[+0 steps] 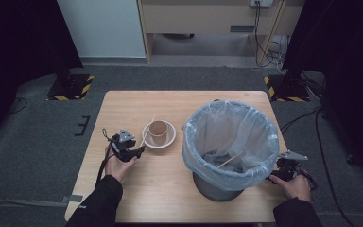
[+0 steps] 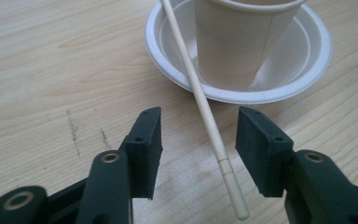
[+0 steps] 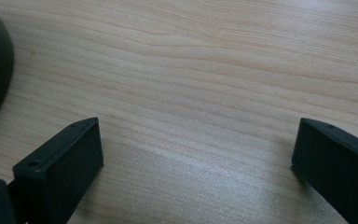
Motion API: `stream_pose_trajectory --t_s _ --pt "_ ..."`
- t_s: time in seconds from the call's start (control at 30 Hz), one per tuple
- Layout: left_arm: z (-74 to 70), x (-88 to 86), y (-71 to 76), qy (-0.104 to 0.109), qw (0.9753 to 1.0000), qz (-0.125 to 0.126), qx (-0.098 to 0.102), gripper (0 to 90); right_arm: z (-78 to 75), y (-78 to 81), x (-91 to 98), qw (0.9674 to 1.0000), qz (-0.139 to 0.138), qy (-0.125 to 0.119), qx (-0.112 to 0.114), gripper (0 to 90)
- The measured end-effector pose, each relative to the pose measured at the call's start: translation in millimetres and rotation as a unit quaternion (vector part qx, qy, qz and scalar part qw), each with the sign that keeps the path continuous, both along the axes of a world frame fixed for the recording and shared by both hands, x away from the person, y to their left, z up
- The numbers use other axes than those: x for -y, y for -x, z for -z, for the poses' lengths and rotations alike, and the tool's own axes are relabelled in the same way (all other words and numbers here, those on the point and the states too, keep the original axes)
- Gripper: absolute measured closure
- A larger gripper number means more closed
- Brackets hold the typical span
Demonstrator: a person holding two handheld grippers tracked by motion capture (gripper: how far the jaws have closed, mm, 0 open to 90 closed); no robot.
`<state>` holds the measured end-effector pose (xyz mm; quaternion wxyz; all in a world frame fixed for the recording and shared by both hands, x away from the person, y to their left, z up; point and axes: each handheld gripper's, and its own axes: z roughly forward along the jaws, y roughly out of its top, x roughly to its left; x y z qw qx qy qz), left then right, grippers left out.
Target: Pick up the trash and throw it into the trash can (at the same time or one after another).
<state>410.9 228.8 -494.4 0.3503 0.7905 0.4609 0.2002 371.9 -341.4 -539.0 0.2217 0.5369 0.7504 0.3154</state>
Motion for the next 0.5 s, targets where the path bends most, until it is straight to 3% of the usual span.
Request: stream_pose_trajectory --t_s 0.23,0.4,0.5 --pt "1.5 -0.4 -0.8 0.001 0.9999 0.003 -0.017 60.8 0.0 0.0 0.0 1.0 0.0 0.0 0.0 2.0" --pt "2.5 0.0 -1.5 0.001 0.9994 0.008 -0.032 77.6 0.0 0.0 0.0 1.0 0.0 0.0 0.0 2.0" --pt "1.1 -0.1 -1.5 0.002 0.9992 0.009 -0.038 82.3 -0.2 0.0 0.1 1.0 0.0 0.0 -0.001 2.0"
